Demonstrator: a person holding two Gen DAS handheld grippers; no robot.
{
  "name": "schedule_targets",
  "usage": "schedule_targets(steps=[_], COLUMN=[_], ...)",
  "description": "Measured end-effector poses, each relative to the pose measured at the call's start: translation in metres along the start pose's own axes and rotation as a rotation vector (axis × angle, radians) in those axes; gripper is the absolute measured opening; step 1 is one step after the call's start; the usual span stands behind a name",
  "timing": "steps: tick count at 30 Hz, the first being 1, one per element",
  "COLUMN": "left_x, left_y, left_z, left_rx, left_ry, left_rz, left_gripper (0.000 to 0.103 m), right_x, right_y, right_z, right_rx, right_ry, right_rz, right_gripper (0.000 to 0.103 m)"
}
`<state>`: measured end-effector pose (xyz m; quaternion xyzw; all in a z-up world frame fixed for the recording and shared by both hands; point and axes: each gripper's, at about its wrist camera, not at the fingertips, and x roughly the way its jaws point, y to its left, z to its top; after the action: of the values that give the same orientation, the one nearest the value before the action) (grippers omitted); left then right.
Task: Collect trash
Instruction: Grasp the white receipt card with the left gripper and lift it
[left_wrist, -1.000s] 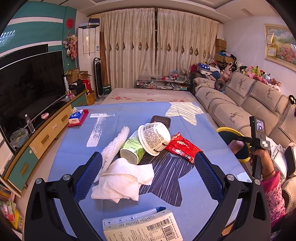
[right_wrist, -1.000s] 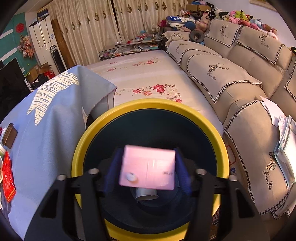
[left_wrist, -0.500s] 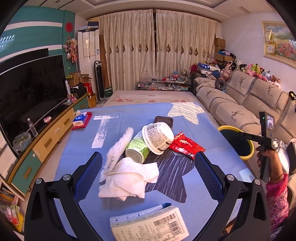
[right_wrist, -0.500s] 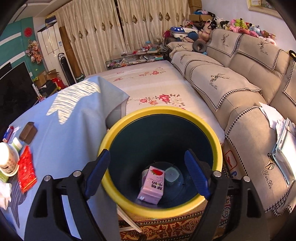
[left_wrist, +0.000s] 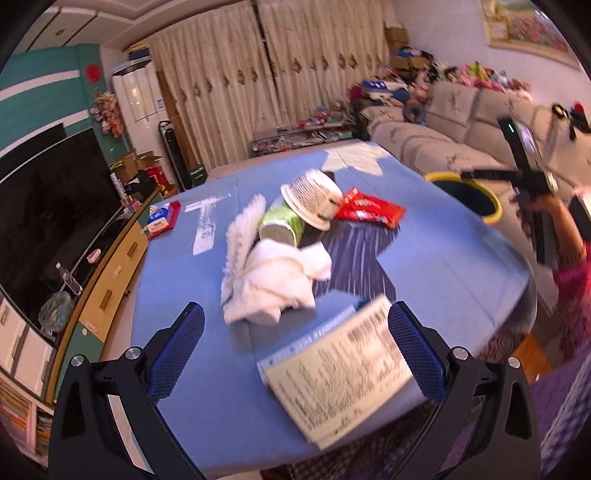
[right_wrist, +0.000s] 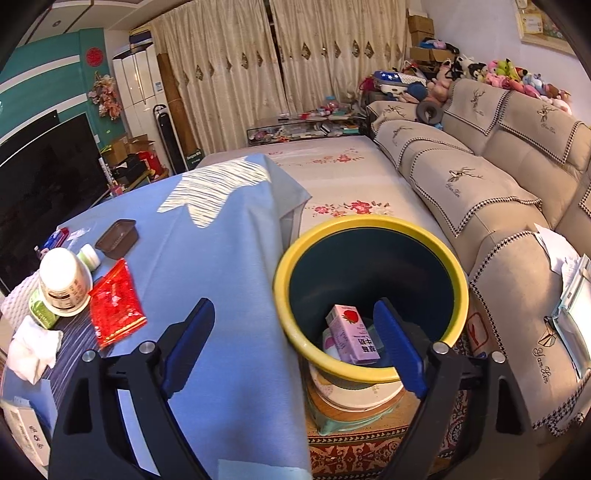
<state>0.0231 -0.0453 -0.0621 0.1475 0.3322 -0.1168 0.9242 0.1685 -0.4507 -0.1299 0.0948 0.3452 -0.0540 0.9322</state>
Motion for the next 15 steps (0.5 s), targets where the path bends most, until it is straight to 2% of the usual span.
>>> schedule_targets(steps=[6, 8, 11, 15], left_x=[0.008, 0.018, 0.038, 0.049], left_y=[-0.016, -0.018, -0.016, -0.01], left_z=[-0.05, -0.064, -0.075, -0.073], left_rx=[0.119, 0.135, 0.11, 0.044], left_ry=[0.114, 0.157, 0.202, 0.198], left_rz=[-0.057, -0.057, -0.069, -0.116], left_gripper=[0.098, 0.095, 0.089, 0.087], right_x=[-0.005, -0.006, -0.008, -0.008], right_y=[0.011, 0.013, 0.016, 0.018], right_z=[0.0, 0.001, 0.002, 0.0], right_rx=[-0.014, -0.014, -0.019, -0.023], right_ry=[-0.003, -0.004, -0.008, -0.006], right_rz=[0.025, 0.031, 0.037, 0.038], right_gripper=[0.083, 0.083, 0.084, 0.084])
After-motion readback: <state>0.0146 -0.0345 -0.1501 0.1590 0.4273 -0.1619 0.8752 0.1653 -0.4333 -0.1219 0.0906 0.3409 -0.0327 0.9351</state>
